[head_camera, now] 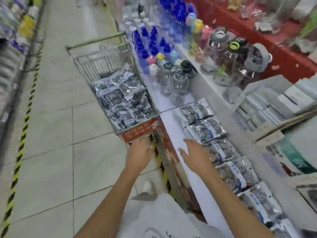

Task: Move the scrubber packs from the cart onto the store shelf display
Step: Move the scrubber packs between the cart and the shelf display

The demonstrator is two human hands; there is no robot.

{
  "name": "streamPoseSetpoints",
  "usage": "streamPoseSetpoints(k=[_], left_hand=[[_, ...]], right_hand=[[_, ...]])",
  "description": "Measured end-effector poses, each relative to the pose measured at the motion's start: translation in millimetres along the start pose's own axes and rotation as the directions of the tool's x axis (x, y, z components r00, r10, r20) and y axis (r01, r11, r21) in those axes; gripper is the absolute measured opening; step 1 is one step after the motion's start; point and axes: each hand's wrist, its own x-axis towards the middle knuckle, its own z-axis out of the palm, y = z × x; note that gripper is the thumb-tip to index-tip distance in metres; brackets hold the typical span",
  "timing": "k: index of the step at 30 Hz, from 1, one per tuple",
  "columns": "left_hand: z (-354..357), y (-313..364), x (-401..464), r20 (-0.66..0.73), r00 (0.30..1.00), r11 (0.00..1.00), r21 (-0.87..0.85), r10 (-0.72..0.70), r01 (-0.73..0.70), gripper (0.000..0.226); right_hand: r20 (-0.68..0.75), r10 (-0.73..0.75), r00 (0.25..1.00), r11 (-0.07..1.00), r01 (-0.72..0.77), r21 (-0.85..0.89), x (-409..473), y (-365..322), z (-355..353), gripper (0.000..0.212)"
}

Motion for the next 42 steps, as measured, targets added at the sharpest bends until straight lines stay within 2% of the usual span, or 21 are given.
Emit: streamPoseSetpoints(k=[3,8,12,16,18,23,26,30,33,36,39,42], left_hand=[[-13.3,-38.7,4.0,-0.037,0.99,0.99,-0.043,-0.133,0.132,0.046],[-32.2,-91.4,33.2,-0.064,0.973,0.961,-0.182,-0.221,0.207,0.038],[-49.8,-126.3,69.0,-0.048,0.958,0.935,-0.237,-0.282,0.263,0.05],[-53.9,-150.9,104.5,-0.008,0.949,0.913,-0.275,-0.316,0.301,0.049],[-51.9,-158.2,121.4,0.026,0.941,0.896,-0.298,-0.337,0.329,0.05],[-45.7,-167.1,174.9,0.15,0.909,0.841,-0.345,-0.388,0.416,0.053],[-37.2,-173.5,214.7,0.219,0.878,0.791,-0.38,-0.427,0.479,0.055],[-28.5,-179.4,265.5,0.33,0.795,0.647,-0.464,-0.508,0.606,0.051],[-17.1,-188.5,303.9,0.459,0.664,0.419,-0.529,-0.59,0.738,0.063],[2.4,-200.3,339.4,0.543,0.546,0.254,-0.52,-0.639,0.815,0.062],[22.0,-211.4,370.0,0.611,0.464,0.157,-0.487,-0.641,0.859,0.051],[50.3,-229.5,397.5,0.649,0.427,0.129,-0.454,-0.63,0.882,0.046]], right_hand=[[0.037,-0.067,0.997,0.998,0.067,-0.005,33.6,-38.2,7.4,0.054],[0.074,-0.131,0.989,0.991,0.132,-0.011,92.7,-91.7,30.1,0.046],[0.14,-0.095,0.986,0.995,0.096,0.0,135.2,-115.4,51.1,0.046],[0.215,-0.053,0.975,0.999,0.054,0.001,168.8,-129.1,70.5,0.046],[0.244,-0.041,0.969,0.999,0.042,0.001,186.0,-134.7,76.5,0.04],[0.3,-0.005,0.954,1.0,-0.004,0.031,253.4,-139.4,90.4,0.043],[0.379,0.073,0.923,0.99,-0.111,0.082,310.8,-140.1,101.6,0.052],[0.475,0.166,0.864,0.95,-0.27,0.16,389.0,-148.6,114.1,0.064],[0.519,0.192,0.833,0.943,-0.303,0.138,443.0,-152.4,131.8,0.056],[0.574,0.204,0.793,0.939,-0.325,0.116,491.2,-152.2,156.2,0.055],[0.629,0.253,0.735,0.909,-0.404,0.107,529.3,-152.2,183.9,0.059],[0.676,0.287,0.678,0.884,-0.46,0.086,561.3,-150.3,212.9,0.063]])
